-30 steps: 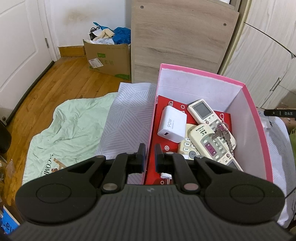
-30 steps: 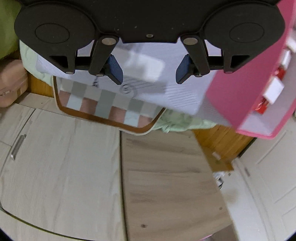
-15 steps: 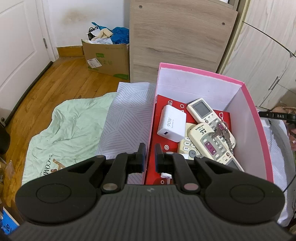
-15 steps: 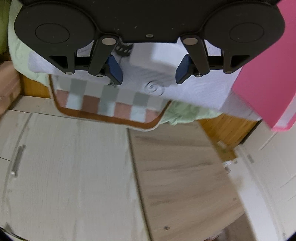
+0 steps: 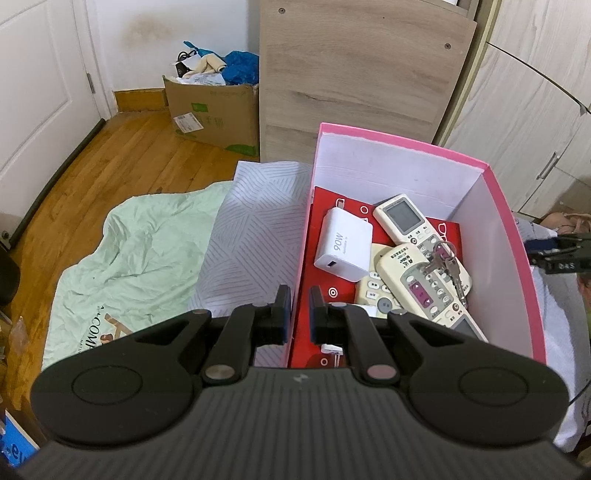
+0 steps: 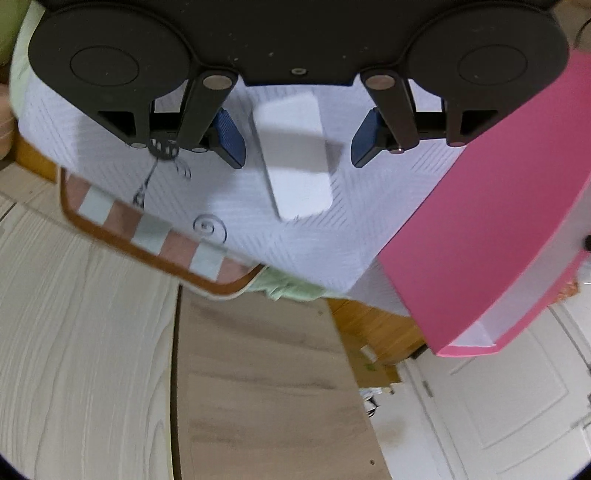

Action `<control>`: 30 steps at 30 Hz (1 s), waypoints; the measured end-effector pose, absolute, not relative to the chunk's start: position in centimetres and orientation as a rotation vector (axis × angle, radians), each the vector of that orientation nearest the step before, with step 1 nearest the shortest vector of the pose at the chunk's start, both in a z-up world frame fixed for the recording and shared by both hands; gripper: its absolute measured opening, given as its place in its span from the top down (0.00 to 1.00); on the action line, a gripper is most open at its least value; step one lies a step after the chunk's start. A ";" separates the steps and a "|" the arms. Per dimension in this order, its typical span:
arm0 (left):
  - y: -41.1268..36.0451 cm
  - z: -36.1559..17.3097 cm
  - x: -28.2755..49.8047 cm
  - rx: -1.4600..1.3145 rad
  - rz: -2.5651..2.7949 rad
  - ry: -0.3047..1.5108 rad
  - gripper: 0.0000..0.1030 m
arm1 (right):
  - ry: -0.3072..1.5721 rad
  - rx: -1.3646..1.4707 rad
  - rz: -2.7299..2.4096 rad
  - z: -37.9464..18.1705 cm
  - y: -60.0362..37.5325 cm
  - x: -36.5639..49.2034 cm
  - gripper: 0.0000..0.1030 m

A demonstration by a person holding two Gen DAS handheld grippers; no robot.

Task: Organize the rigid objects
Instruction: 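Return the right gripper to the cloth and grasp the white power bank, then carry the white power bank into the pink box and release it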

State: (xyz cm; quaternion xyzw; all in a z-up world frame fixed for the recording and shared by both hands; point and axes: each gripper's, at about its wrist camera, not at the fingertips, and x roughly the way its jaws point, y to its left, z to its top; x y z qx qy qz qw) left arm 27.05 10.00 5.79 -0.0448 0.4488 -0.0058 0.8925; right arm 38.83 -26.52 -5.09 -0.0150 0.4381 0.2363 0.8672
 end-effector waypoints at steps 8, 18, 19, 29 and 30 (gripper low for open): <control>10.0 5.9 27.1 -0.084 -0.014 0.930 0.93 | 0.919 -0.114 0.392 -4.7 -24.7 39.2 0.57; 9.9 5.8 27.1 -0.084 -0.012 0.931 0.93 | 0.846 -0.059 0.405 -1.1 -23.2 38.0 0.58; 9.8 5.9 27.1 -0.082 -0.011 0.931 0.93 | 0.834 -0.057 0.411 -0.6 -23.2 37.7 0.58; 10.0 6.0 27.1 -0.077 -0.008 0.931 0.93 | 0.718 0.069 0.511 4.9 -23.0 36.1 0.58; 10.0 6.0 27.1 -0.078 -0.008 0.931 0.93 | 0.713 0.098 0.527 5.4 -23.1 36.0 0.57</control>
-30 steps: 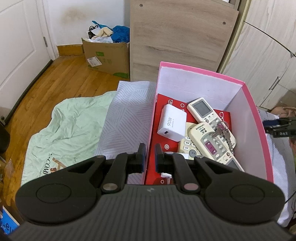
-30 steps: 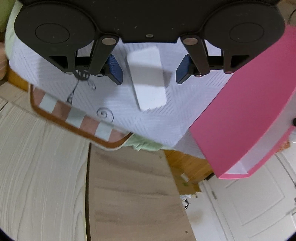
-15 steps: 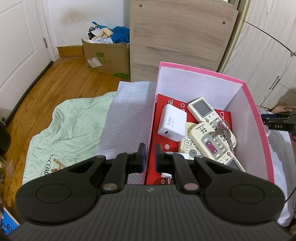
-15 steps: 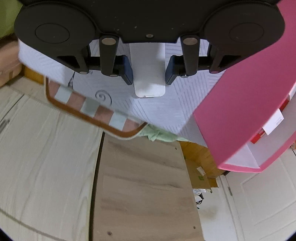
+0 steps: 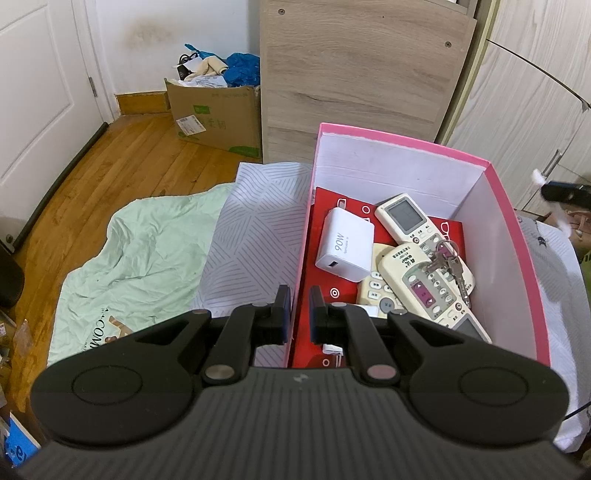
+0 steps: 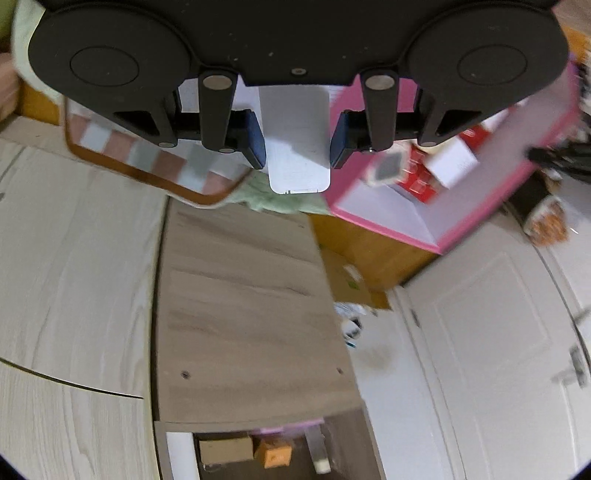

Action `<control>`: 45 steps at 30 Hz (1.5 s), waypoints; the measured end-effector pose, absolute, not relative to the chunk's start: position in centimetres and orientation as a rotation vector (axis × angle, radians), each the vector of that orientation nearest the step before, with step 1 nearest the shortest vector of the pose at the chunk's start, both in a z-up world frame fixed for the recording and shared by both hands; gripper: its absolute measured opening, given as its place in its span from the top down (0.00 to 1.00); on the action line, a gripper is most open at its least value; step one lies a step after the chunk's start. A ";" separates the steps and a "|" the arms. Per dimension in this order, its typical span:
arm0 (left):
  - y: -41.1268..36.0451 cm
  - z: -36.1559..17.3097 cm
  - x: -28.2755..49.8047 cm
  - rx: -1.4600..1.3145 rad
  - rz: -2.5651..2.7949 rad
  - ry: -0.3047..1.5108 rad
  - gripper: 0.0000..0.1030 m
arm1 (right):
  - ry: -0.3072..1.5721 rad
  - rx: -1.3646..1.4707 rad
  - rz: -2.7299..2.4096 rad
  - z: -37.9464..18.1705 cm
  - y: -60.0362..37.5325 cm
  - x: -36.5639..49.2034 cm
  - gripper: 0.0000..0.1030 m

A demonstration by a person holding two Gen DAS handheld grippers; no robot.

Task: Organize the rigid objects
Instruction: 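Carry the white power bank into the pink box and release it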

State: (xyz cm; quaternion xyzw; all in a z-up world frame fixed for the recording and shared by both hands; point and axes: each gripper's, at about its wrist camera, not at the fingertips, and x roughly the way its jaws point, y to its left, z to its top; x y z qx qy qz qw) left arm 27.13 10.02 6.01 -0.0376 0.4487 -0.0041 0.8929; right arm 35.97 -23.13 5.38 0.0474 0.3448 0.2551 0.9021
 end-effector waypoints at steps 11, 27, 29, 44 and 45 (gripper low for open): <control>9.9 6.1 27.0 -0.078 -0.006 0.932 0.91 | 0.714 0.187 0.779 8.2 -17.5 32.9 0.57; 9.4 6.0 27.2 -0.056 -0.005 0.928 0.91 | 0.786 -0.286 0.719 3.0 -4.9 37.2 0.58; 9.3 6.0 27.2 -0.052 -0.004 0.927 0.91 | 0.805 -0.283 0.718 2.6 -4.4 38.3 0.57; 9.3 5.8 27.2 -0.061 0.008 0.927 0.91 | 0.794 -0.239 0.612 3.2 -3.7 39.1 0.48; 9.3 5.7 27.2 -0.060 0.010 0.929 0.91 | 0.791 -0.225 0.605 3.6 -4.1 38.8 0.48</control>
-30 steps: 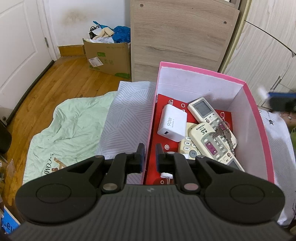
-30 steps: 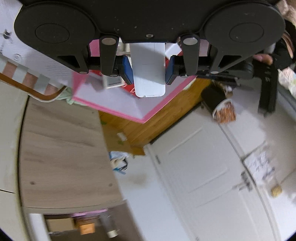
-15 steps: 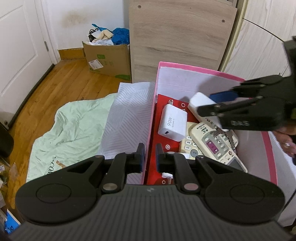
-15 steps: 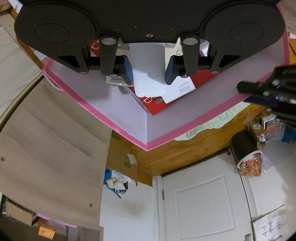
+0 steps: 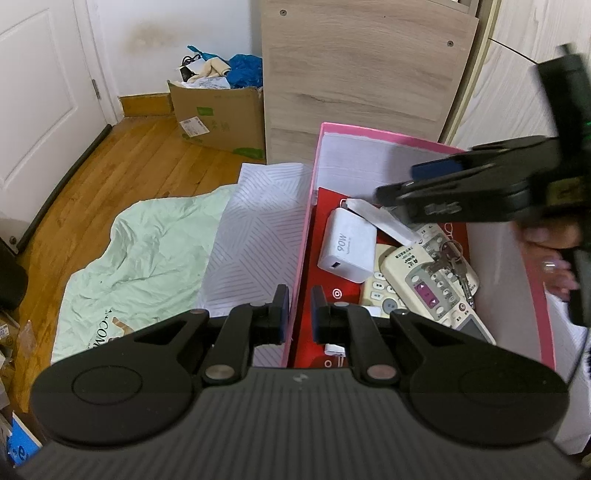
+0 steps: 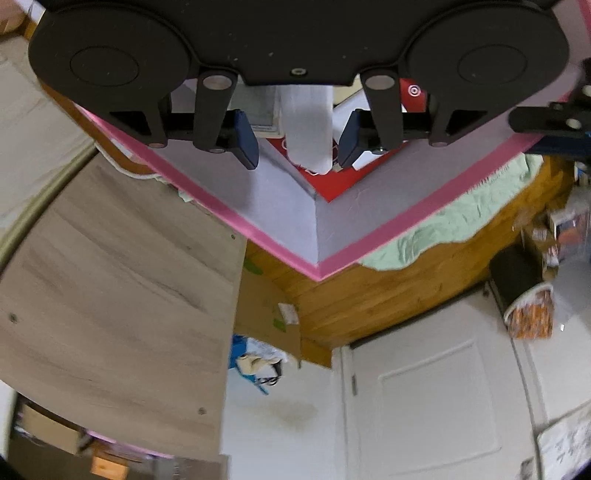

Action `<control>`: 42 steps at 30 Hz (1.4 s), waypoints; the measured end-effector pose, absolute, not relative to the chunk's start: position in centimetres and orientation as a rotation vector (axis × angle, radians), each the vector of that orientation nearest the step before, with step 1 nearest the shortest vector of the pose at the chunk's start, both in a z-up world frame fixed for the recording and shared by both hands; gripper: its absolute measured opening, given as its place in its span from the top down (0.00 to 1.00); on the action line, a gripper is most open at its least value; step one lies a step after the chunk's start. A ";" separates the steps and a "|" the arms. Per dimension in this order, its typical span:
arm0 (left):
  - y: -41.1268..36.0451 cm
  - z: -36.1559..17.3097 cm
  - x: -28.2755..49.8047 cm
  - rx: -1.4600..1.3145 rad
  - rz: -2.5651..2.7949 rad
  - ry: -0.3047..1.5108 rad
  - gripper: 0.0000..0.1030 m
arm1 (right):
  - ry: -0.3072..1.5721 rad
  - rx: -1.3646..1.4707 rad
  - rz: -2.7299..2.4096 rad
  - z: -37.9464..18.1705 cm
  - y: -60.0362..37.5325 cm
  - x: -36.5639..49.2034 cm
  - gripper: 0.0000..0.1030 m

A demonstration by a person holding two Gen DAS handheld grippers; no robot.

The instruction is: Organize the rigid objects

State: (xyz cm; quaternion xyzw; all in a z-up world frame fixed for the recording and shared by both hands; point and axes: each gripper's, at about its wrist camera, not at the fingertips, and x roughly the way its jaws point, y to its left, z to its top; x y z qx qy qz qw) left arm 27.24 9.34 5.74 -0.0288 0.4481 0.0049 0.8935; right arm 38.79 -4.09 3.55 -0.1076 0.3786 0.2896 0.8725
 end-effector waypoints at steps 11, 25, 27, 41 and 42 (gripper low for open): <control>8.9 6.6 26.0 -0.034 0.013 0.911 0.91 | 0.721 -0.063 0.597 8.5 -10.0 29.2 0.48; 3.3 12.6 19.4 0.027 -0.146 0.735 0.91 | 0.433 -0.032 0.319 14.4 -15.4 16.9 0.48; 2.5 13.1 18.1 0.047 -0.161 0.708 0.91 | 0.413 -0.012 0.288 14.4 -16.1 15.1 0.48; 0.9 13.1 6.9 0.028 -0.170 0.510 0.87 | 0.303 0.018 0.198 10.2 -15.4 4.3 0.41; 0.7 12.6 6.4 0.022 -0.163 0.505 0.87 | 0.300 0.015 0.183 9.8 -15.4 3.8 0.40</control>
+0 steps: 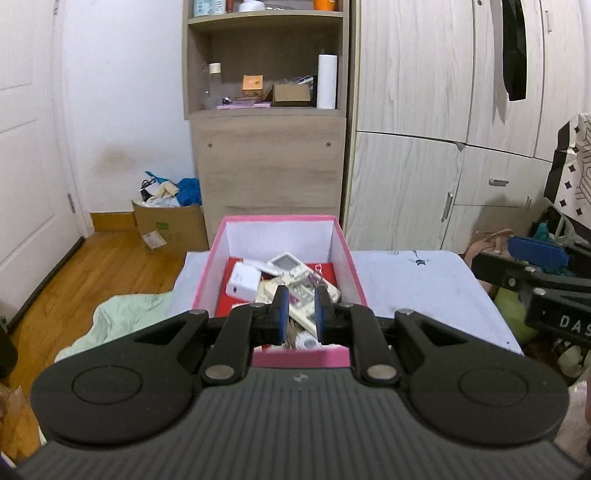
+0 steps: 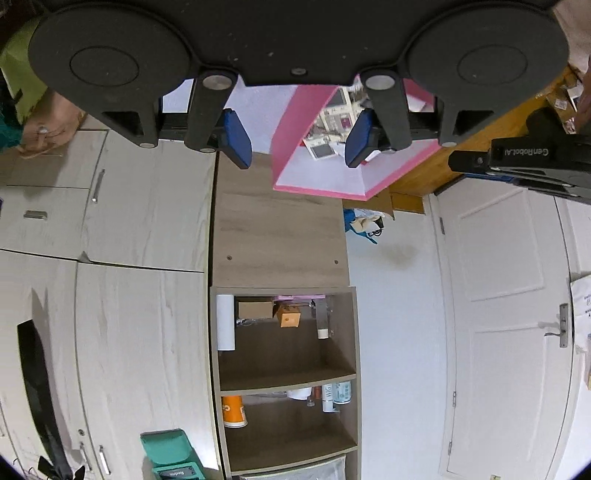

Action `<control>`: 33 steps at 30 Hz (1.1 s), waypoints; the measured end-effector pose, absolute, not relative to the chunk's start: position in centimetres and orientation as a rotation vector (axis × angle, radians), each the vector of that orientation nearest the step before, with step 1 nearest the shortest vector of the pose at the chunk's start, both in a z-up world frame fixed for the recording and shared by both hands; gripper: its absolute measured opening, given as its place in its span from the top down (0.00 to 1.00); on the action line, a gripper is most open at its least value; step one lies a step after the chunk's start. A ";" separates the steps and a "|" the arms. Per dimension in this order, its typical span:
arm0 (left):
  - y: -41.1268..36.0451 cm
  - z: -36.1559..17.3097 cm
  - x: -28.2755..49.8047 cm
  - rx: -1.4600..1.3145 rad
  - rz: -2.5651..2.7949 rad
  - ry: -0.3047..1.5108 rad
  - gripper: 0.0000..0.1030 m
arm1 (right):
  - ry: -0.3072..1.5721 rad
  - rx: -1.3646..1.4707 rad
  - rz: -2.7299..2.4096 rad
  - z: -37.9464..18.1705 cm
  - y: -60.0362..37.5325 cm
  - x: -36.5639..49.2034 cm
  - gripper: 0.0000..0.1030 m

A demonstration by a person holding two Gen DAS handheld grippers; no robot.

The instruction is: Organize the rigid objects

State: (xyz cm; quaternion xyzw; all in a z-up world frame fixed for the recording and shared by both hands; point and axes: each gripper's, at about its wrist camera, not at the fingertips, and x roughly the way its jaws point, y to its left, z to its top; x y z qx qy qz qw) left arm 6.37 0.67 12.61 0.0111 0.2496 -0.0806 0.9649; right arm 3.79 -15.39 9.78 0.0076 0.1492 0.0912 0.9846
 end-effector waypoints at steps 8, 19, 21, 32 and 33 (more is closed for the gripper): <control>-0.7 7.7 4.2 0.020 -0.143 0.518 0.85 | 0.317 0.047 0.128 6.1 -15.2 1.0 0.25; 0.3 6.3 3.5 0.054 -0.082 0.492 0.50 | 0.305 0.025 0.080 4.6 -16.0 -0.2 0.00; 0.4 6.2 3.4 0.053 -0.072 0.491 0.36 | 0.288 0.042 0.066 4.7 -16.2 -0.3 0.00; 0.0 6.1 2.7 0.072 -0.044 0.435 0.02 | 0.312 0.007 0.039 4.4 -15.8 -0.1 0.00; -0.1 6.0 2.5 0.076 -0.041 0.425 0.02 | 0.314 0.012 0.038 4.3 -15.8 -0.2 0.00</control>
